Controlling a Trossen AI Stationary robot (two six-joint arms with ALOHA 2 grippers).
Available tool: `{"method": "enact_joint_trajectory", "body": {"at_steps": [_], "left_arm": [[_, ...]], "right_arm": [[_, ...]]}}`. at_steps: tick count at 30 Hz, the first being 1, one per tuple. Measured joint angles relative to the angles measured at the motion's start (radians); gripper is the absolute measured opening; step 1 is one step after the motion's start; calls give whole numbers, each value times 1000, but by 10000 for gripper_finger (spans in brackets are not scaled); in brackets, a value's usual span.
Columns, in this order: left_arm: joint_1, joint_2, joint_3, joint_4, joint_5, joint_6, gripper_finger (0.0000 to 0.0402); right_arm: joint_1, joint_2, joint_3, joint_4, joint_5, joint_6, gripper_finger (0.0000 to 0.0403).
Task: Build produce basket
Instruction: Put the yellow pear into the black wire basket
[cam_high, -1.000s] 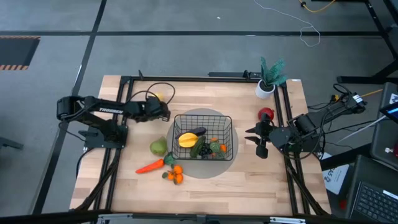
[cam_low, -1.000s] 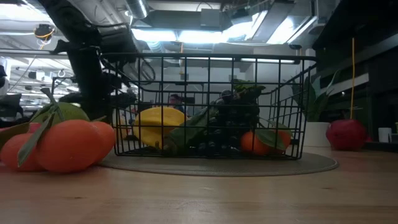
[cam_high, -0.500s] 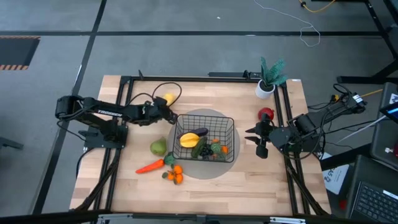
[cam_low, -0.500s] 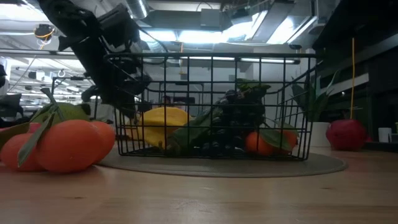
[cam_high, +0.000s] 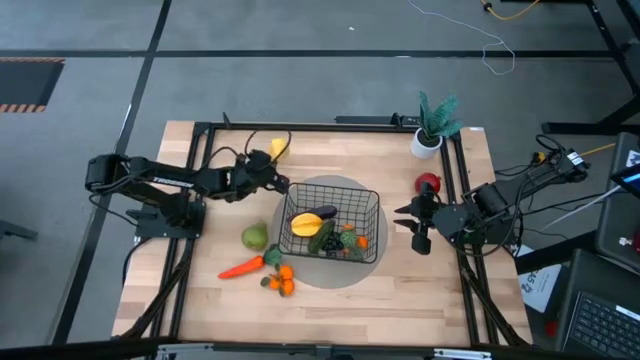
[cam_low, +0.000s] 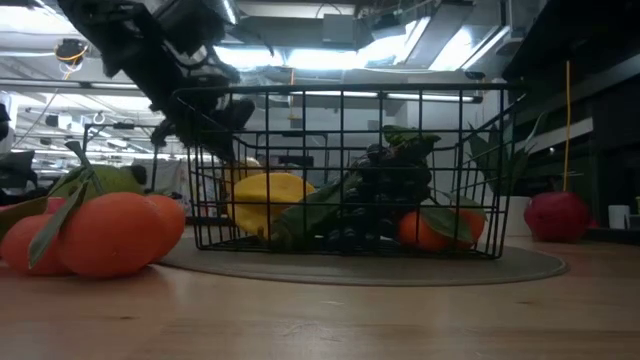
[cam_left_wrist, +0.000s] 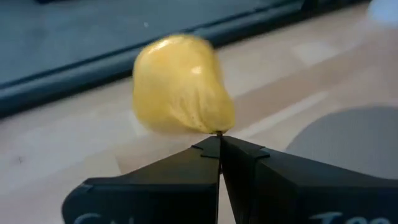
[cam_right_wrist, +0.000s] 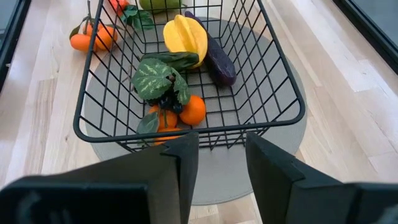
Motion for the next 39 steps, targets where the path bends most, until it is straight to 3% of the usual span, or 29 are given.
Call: {"method": "enact_joint_trajectory", "body": {"at_steps": [6, 20, 31, 39], "left_arm": [[-12, -44, 70, 2, 9, 89, 0], [-184, -53, 305, 4, 67, 351, 0], [-335, -52, 317, 64, 210, 382, 0], [-416, -51, 317, 167, 341, 544, 0]], "right_arm": [[0, 0, 0, 0, 0, 0, 124], [0, 0, 0, 0, 0, 0, 124], [0, 0, 0, 0, 1, 0, 124], [0, 0, 0, 0, 1, 0, 124]]}}
